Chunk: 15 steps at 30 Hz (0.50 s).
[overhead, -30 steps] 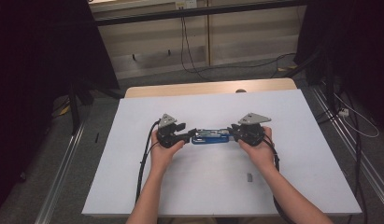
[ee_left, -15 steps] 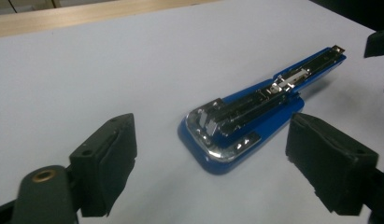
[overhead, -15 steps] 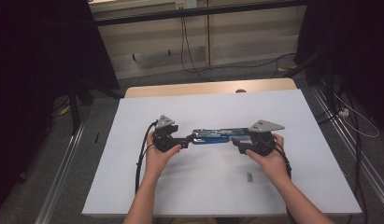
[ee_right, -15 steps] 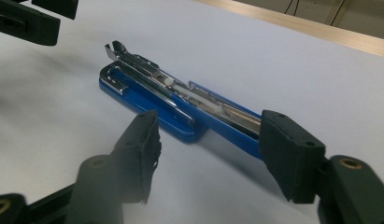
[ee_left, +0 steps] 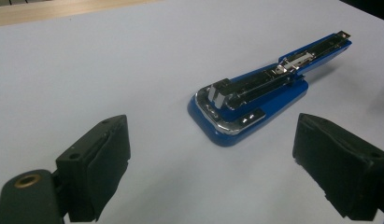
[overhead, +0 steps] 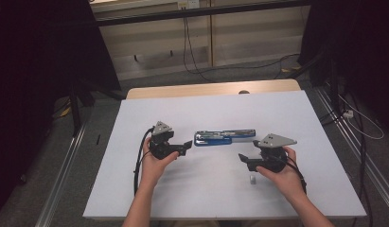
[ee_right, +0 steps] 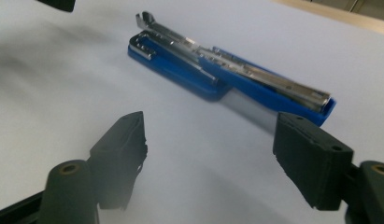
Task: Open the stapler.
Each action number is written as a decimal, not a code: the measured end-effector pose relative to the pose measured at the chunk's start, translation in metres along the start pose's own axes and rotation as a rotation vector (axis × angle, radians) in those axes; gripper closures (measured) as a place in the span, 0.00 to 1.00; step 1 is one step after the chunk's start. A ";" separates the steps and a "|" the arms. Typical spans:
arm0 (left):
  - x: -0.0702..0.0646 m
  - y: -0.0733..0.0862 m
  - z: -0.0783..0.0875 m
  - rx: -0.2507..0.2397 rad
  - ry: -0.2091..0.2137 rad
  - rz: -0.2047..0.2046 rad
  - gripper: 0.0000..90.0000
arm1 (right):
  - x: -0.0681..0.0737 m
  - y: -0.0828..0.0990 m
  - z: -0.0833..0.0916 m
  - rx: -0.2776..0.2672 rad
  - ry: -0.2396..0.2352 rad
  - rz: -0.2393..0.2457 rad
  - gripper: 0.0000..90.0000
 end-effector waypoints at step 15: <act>0.003 0.014 0.009 0.001 -0.030 0.002 0.10 | 0.004 0.032 0.007 0.064 -0.023 -0.008 0.22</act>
Point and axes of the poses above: each handheld gripper's, and its own axes: z roughly backward along the jaws, y roughly out of its underside, x roughly to its left, the point moved 4 cm from there along -z, roughly forward along the jaws, and after that the axes turned 8 degrees about x, right-handed, at the moved point
